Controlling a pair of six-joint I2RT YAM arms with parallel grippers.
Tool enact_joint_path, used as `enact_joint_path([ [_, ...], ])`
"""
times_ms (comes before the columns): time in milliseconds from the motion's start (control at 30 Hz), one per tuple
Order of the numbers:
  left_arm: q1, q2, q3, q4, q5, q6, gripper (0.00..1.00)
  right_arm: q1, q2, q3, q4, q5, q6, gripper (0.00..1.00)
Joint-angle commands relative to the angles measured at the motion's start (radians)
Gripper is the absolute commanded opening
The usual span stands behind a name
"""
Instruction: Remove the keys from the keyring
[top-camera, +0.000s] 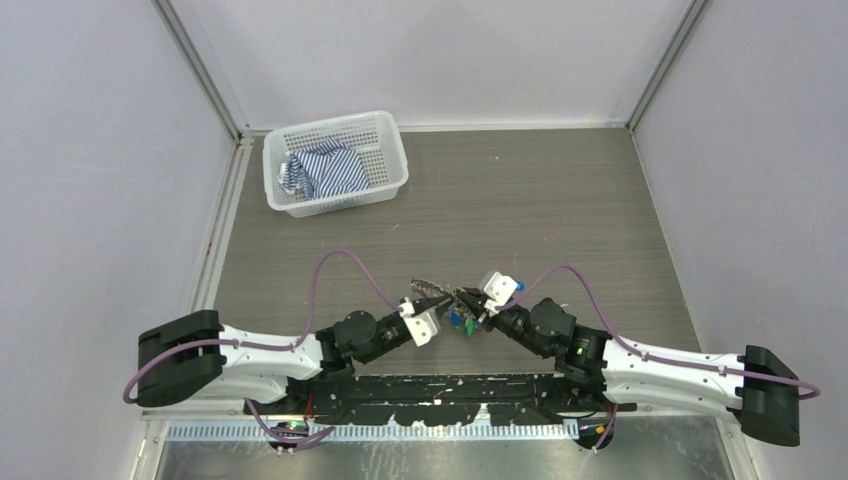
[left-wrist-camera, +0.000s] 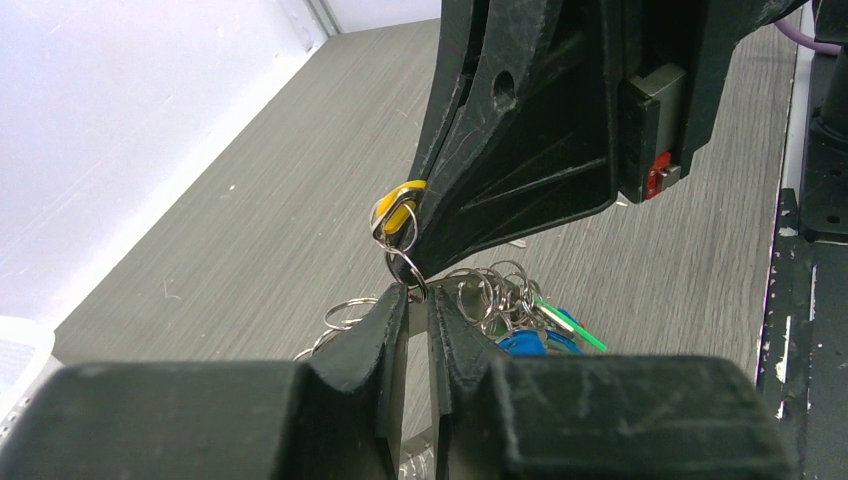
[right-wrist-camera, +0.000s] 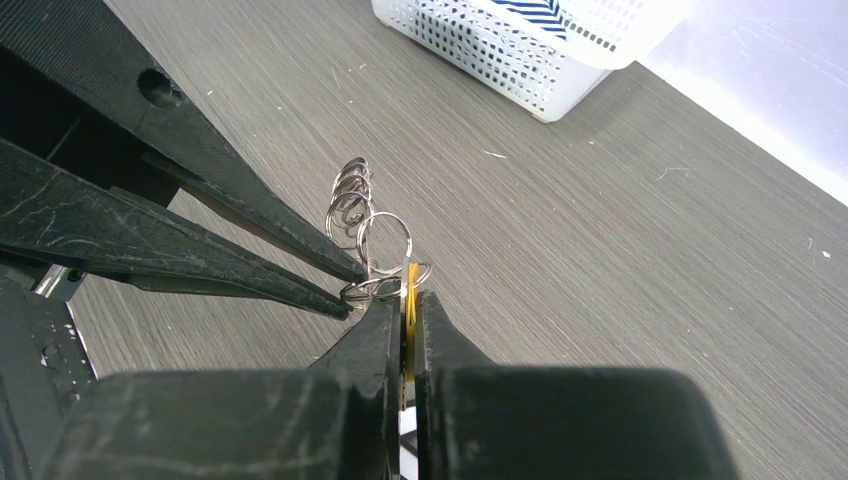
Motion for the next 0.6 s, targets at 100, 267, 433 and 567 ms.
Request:
enact_joint_path([
  [100, 0.004, 0.024, 0.037, 0.086, 0.005, -0.012, 0.13, 0.007, -0.011, 0.051, 0.083, 0.000, 0.016, 0.01],
  [267, 0.005, 0.035, 0.042, 0.098, -0.027, -0.006, 0.09, 0.008, -0.012, 0.051, 0.080, -0.004, 0.020, 0.01],
  [433, 0.005, -0.006, 0.063, 0.027, -0.059, -0.011, 0.04, 0.011, -0.005, 0.052, 0.068, -0.003, 0.022, 0.01],
  [567, 0.005, -0.057, 0.098, -0.099, -0.072, -0.039, 0.00, 0.013, 0.011, 0.063, 0.032, 0.018, 0.023, 0.01],
])
